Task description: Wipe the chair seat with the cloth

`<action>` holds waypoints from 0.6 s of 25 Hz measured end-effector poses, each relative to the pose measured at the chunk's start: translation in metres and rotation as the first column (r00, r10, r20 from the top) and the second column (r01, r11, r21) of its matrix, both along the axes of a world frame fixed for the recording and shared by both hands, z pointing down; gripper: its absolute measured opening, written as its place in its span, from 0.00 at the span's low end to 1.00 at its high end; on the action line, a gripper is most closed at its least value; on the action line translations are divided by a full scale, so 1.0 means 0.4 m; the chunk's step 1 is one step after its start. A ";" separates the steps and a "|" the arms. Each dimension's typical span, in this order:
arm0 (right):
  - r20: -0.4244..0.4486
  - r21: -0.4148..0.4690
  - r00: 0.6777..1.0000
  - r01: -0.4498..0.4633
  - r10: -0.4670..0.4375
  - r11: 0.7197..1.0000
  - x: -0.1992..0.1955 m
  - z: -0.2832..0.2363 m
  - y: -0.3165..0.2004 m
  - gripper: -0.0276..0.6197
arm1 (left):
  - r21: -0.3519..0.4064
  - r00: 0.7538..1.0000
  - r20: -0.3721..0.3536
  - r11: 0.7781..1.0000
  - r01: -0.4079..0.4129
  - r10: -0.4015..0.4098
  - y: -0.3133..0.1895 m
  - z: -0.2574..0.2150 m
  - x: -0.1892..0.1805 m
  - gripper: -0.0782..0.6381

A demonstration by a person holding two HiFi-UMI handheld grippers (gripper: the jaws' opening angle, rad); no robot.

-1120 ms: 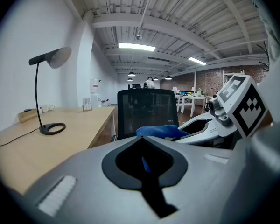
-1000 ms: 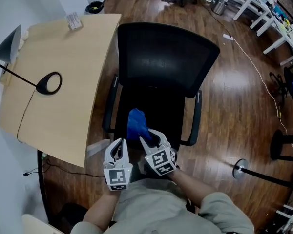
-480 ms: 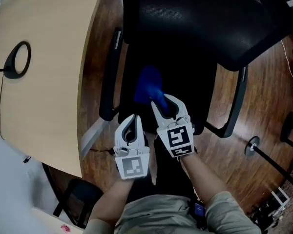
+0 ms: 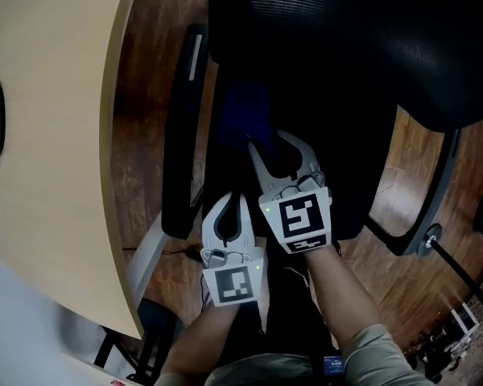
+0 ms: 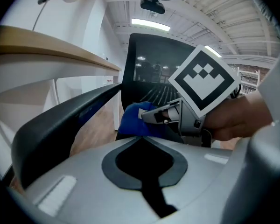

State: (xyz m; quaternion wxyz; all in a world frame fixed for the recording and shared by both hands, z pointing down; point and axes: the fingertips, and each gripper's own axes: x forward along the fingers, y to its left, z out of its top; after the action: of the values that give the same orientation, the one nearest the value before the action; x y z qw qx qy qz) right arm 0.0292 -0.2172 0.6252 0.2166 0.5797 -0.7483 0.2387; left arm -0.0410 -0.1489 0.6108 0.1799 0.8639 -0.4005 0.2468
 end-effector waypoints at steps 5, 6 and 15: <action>-0.037 -0.029 0.998 0.056 -0.057 0.998 -0.010 0.056 -0.076 0.21 | -0.003 1.000 -0.009 1.000 -0.002 0.002 -0.049 0.022 0.022 0.12; -0.043 -0.038 0.997 0.070 -0.071 0.997 -0.013 0.066 -0.087 0.21 | -0.003 1.000 -0.010 1.000 -0.005 0.005 -0.055 0.024 0.026 0.12; -0.068 -0.113 0.990 0.117 -0.125 0.987 -0.036 0.153 -0.149 0.21 | -0.021 1.000 0.014 1.000 -0.013 0.013 -0.096 0.043 0.023 0.12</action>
State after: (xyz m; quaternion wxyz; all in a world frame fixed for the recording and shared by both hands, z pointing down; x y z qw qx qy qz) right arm 0.0149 -0.2768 0.6863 0.2897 0.5292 -0.7594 0.2436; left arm -0.0320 -0.1872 0.6278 0.1846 0.8629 -0.3934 0.2581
